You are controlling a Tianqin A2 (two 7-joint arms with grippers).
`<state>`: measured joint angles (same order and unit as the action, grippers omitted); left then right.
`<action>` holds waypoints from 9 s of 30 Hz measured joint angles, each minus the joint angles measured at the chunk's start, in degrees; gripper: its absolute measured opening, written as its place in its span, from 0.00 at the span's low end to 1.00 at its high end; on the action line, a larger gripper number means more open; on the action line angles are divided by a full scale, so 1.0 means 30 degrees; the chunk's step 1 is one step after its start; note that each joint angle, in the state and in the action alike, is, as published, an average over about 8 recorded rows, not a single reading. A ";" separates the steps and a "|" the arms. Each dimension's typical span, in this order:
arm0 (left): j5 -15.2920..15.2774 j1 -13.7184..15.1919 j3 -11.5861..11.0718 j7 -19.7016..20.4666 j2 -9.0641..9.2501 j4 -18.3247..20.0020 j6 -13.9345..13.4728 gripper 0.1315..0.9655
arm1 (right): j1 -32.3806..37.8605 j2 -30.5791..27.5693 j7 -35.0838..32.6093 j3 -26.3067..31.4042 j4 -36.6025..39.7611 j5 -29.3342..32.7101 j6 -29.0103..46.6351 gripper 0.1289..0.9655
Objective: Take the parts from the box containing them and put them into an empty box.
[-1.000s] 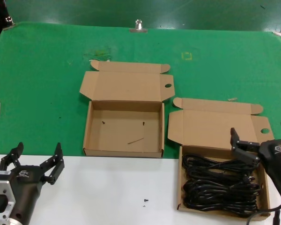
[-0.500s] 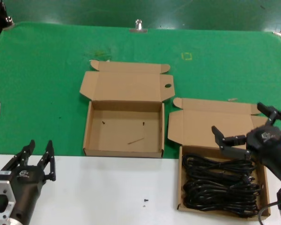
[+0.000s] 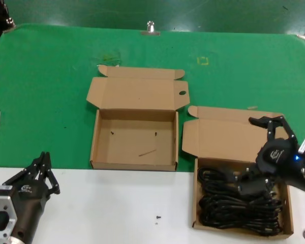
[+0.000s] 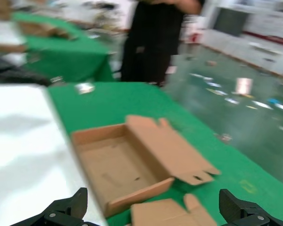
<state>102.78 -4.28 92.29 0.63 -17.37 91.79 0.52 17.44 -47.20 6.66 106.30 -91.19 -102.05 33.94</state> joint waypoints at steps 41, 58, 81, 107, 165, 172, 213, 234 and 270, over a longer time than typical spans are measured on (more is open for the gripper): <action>-0.0001 -0.0061 0.0000 0.0000 0.0000 0.0000 0.0000 0.01 | 1.2544 0.3620 -0.9682 0.6349 1.4512 0.5465 1.6108 1.00; -0.0001 -0.0072 -0.0001 0.0000 0.0001 0.0000 -0.0001 0.01 | 1.5034 0.6873 -1.3292 0.6228 2.2058 0.6693 1.4178 1.00; -0.0001 -0.0131 -0.0001 0.0000 0.0001 0.0000 -0.0001 0.01 | 1.4442 0.6961 -1.3240 0.5646 2.1966 0.6927 1.3971 0.96; -0.0003 -0.0414 -0.0004 0.0000 0.0003 0.0000 -0.0004 0.01 | 1.3924 0.6545 -1.2767 0.5382 2.0918 0.6966 1.3836 0.45; -0.0004 -0.0457 -0.0005 -0.0001 0.0004 0.0001 -0.0005 0.01 | 1.7285 0.9462 -1.4266 0.3371 2.4303 0.4601 1.2288 0.12; -0.0004 -0.0462 -0.0005 -0.0001 0.0004 0.0001 -0.0005 0.01 | 1.8718 1.1697 -1.6771 0.2850 2.8216 0.4568 1.0955 0.12; -0.0003 -0.0475 -0.0005 -0.0002 0.0005 0.0001 -0.0005 0.01 | 1.7357 1.5727 -1.7988 1.0303 2.8580 -0.4312 0.3746 0.12; -0.0001 -0.0476 -0.0006 -0.0007 0.0005 0.0001 -0.0005 0.01 | 1.6909 1.5732 -1.8502 1.6596 2.8106 -1.0925 0.2325 0.14; 0.0000 -0.0476 -0.0006 -0.0006 0.0005 0.0001 -0.0006 0.01 | 1.8224 1.5173 -2.0094 1.1028 2.9971 -0.8085 0.4621 0.75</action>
<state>102.78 -5.71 92.27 0.62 -17.36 91.79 0.50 72.11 -1.68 -53.62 139.39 -1.27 -126.30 47.80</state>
